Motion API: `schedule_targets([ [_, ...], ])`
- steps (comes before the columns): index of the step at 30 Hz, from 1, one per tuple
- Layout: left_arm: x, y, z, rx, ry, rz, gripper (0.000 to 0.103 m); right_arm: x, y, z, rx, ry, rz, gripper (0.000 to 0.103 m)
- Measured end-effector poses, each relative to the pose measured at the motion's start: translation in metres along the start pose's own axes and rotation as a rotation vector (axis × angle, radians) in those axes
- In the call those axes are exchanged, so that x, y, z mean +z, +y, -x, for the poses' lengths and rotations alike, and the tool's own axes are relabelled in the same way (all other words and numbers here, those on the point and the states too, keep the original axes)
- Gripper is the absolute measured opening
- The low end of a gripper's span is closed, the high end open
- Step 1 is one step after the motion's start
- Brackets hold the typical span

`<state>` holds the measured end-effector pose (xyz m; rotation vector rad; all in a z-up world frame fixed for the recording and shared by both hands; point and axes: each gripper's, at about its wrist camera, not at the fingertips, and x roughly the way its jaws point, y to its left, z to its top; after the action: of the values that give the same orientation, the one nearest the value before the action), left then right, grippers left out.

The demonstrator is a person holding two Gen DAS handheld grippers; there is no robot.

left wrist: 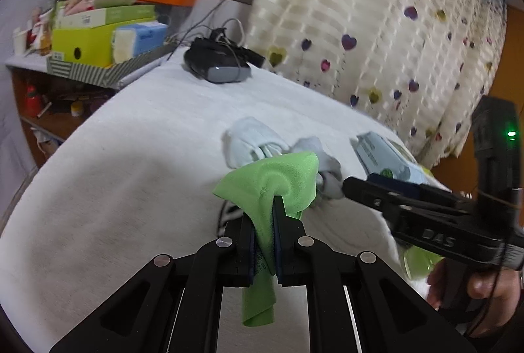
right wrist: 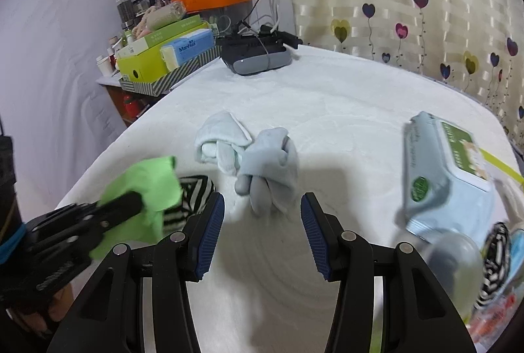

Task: Organize soft objects
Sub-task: 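Grasp the green cloth with the left tool while the right tool grasps the grey sock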

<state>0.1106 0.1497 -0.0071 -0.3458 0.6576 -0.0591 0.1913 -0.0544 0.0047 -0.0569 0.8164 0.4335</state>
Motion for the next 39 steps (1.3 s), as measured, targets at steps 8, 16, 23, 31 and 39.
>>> schedule_targets([
  [8, 0.001, 0.013, -0.006, -0.039, 0.002, 0.042, 0.008, 0.012, 0.005, -0.034, -0.018, 0.027, -0.022, 0.05],
  [16, -0.001, 0.015, -0.009, -0.053, 0.01, 0.053, 0.008, 0.016, 0.003, -0.052, -0.088, 0.039, -0.035, 0.05],
  [23, -0.003, 0.014, -0.011, -0.049, 0.016, 0.052, 0.008, 0.016, -0.008, -0.049, -0.118, 0.032, -0.076, 0.038],
  [31, -0.003, 0.013, -0.011, -0.038, 0.005, 0.043, 0.008, 0.012, -0.002, -0.03, -0.099, 0.002, -0.054, 0.028],
  [39, -0.005, 0.001, -0.003, 0.003, 0.001, 0.017, 0.008, -0.004, 0.007, 0.008, -0.067, -0.044, -0.032, 0.028],
])
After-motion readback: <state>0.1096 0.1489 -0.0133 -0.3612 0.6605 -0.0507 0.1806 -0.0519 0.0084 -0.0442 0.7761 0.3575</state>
